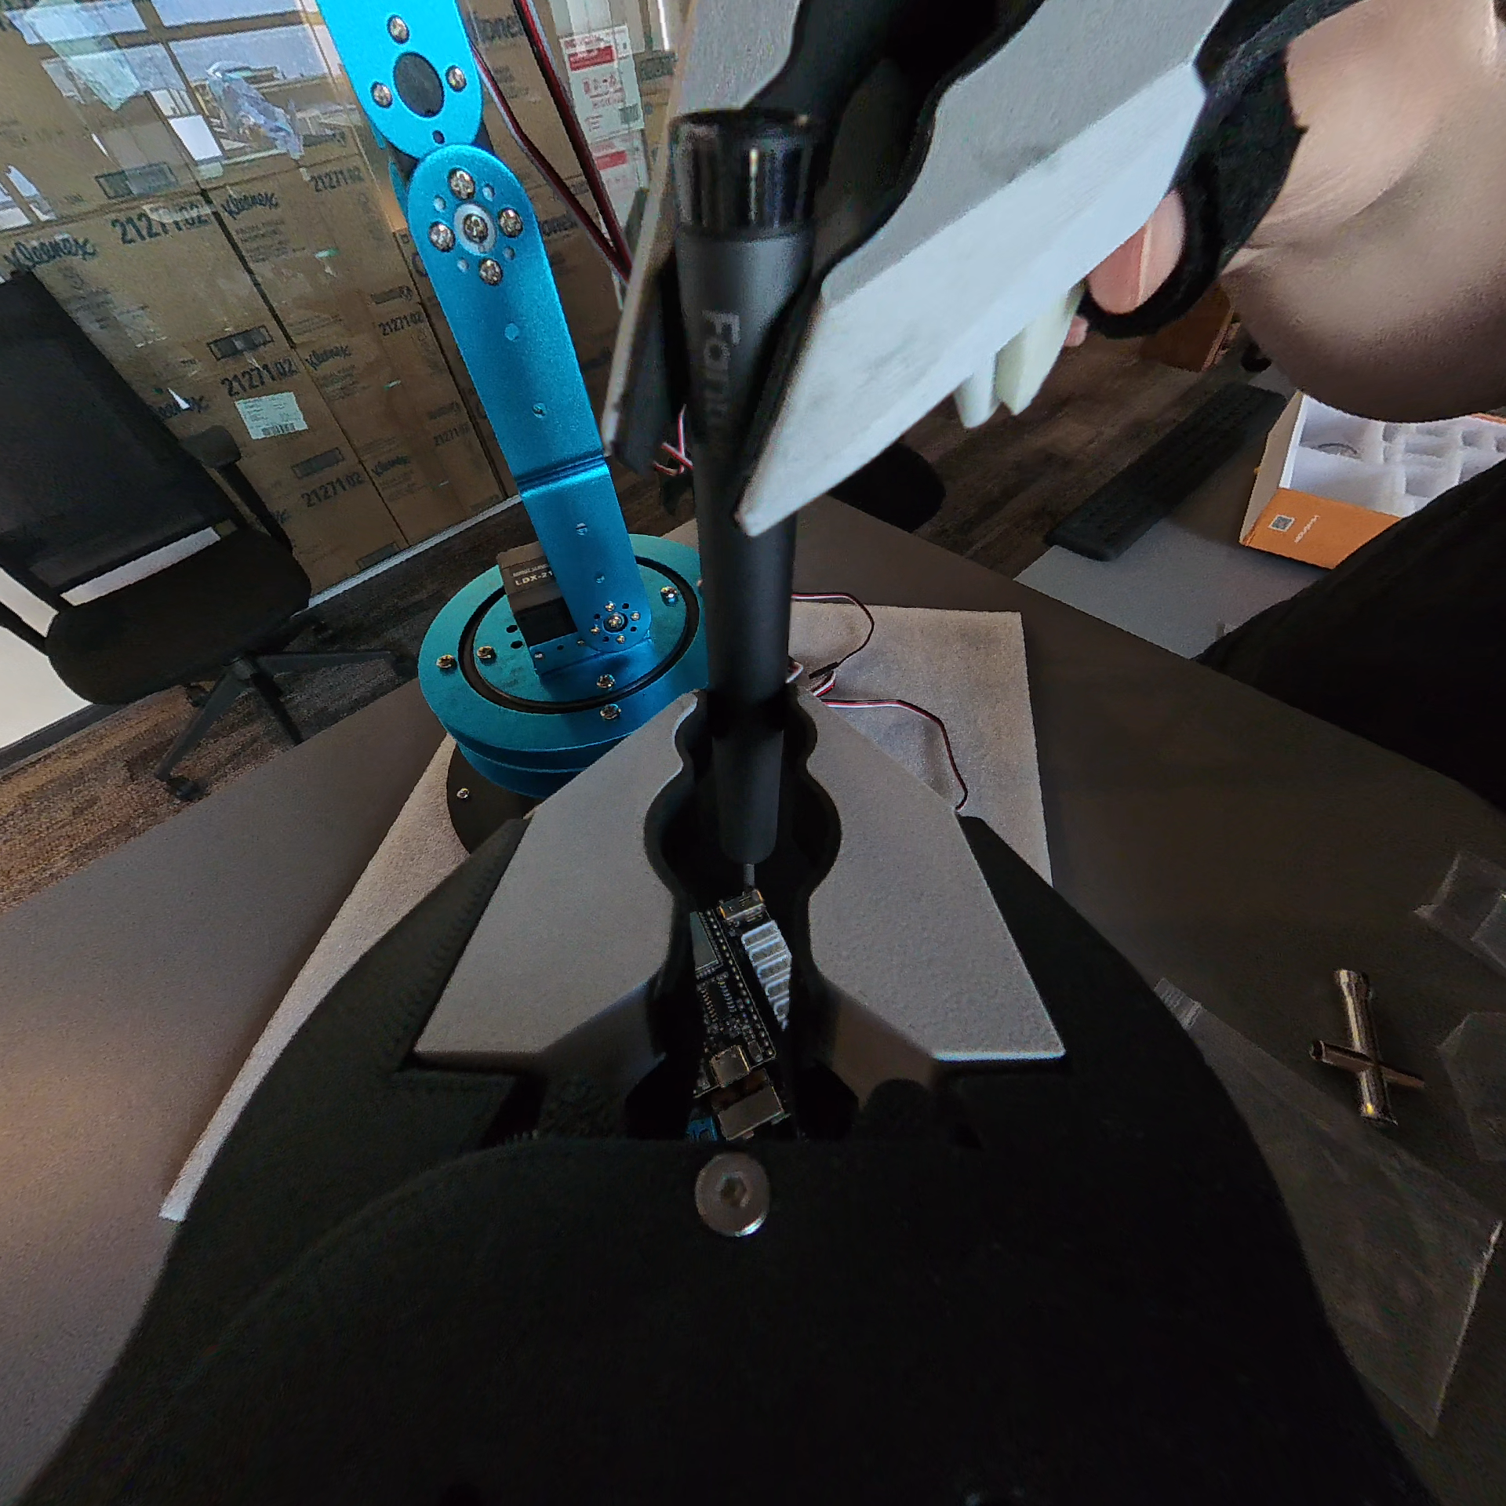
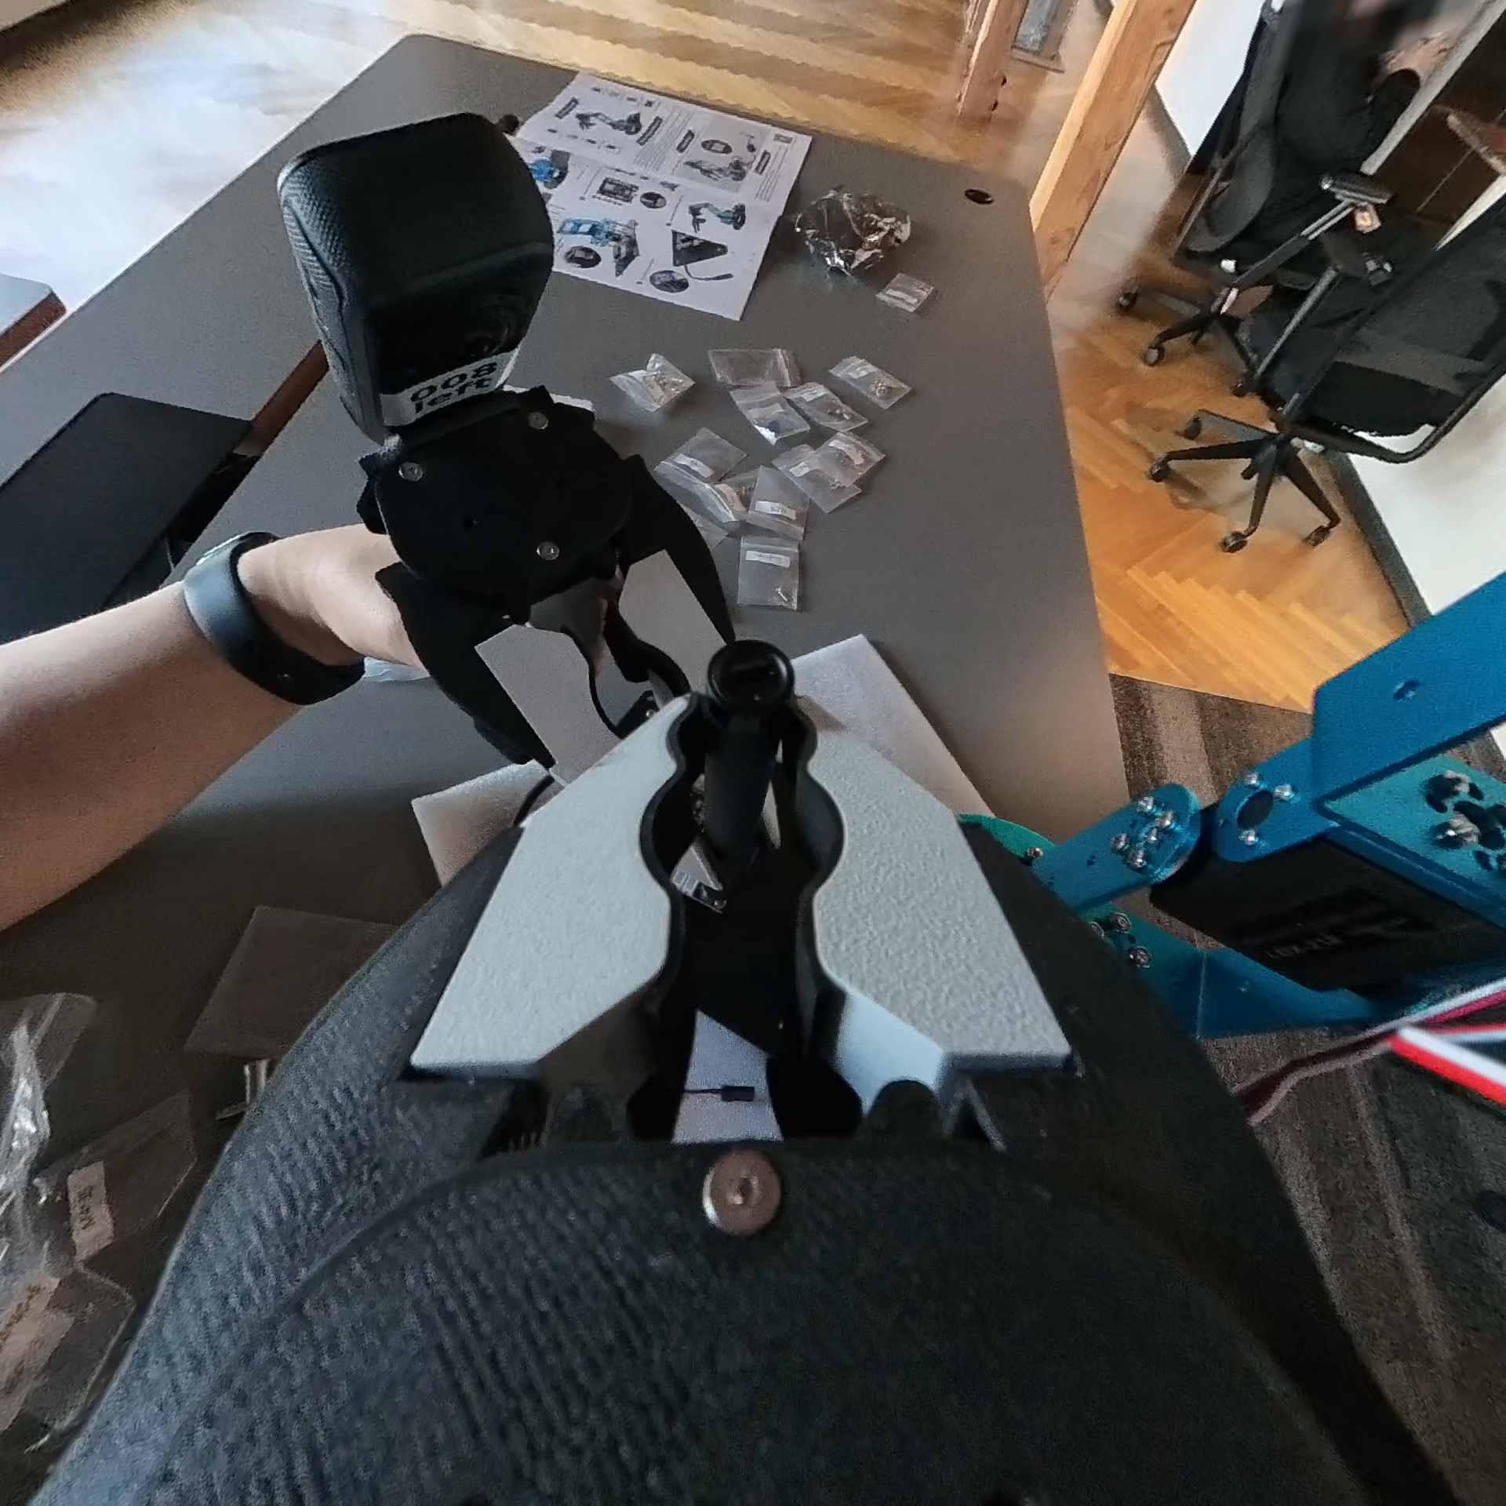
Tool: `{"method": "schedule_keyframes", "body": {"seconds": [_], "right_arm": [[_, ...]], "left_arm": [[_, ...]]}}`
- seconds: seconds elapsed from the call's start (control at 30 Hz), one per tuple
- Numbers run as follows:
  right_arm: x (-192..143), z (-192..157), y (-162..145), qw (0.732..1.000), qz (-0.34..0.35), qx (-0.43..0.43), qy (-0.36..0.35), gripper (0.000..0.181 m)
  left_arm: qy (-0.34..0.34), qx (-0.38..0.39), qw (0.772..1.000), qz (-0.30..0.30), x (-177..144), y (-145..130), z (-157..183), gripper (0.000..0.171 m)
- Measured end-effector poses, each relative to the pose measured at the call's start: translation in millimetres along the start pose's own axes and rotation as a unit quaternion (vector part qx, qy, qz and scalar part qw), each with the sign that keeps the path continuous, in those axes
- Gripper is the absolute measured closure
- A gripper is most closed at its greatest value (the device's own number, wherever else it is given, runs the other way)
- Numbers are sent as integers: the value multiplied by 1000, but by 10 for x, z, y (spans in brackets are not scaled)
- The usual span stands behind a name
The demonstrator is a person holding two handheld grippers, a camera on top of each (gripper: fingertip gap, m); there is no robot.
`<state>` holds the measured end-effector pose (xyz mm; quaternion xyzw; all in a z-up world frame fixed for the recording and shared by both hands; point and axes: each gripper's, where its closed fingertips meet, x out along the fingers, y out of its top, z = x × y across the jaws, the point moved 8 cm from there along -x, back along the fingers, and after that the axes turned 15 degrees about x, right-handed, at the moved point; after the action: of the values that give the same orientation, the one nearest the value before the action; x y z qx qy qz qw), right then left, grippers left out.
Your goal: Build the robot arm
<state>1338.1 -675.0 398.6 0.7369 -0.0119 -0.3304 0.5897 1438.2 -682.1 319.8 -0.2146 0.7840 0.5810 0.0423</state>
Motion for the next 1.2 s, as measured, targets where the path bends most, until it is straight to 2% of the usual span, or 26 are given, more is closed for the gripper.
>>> {"method": "schedule_keyframes", "body": {"seconds": [0.13, 0.27, 0.33, 0.37, 0.4, 0.43, 0.57, 0.73, 0.83, 0.93, 1.1, 1.2], "right_arm": [[-15, -7, -20, 999, 4, 19, -48, 162], [-12, -52, 2, 997, -9, -3, -80, 161], [-19, -50, 15, 997, -8, -11, -76, 159], [-26, -54, 26, 997, -3, -20, -71, 150], [-36, -52, 36, 997, 1, -29, -70, 151], [-46, -52, 38, 997, -1, -39, -66, 160], [-56, -40, 37, 997, -12, -20, -72, 160], [-37, -56, 49, 995, -10, -40, -86, 159], [-65, -9, 14, 996, -3, -42, -72, 146], [-82, 6, -46, 998, -8, -45, -36, 160], [-61, -24, -58, 1000, -12, -6, -18, 163], [-48, -27, -47, 999, -12, -16, -39, 162]], "left_arm": [[4, -1, 1000, -5, 21, -1, -4, 157], [3, -2, 1000, -6, 27, 3, -2, 157], [2, 1, 1000, -7, 26, 4, 1, 157], [1, 2, 1000, -7, 28, 6, 5, 157], [0, 2, 1000, -7, 30, 9, 7, 157], [-1, 3, 1000, -7, 33, 10, 11, 157], [0, 3, 1000, -6, 40, 10, 10, 157], [-1, -1, 1000, -3, 32, 0, 3, 157], [-2, 1, 1000, 0, 34, 0, 9, 157], [-4, 4, 1000, 6, 46, -2, 14, 157], [-12, -6, 1000, 6, 5, 9, 18, 156], [-2, -8, 999, 34, -49, 96, 2, 152]]}}
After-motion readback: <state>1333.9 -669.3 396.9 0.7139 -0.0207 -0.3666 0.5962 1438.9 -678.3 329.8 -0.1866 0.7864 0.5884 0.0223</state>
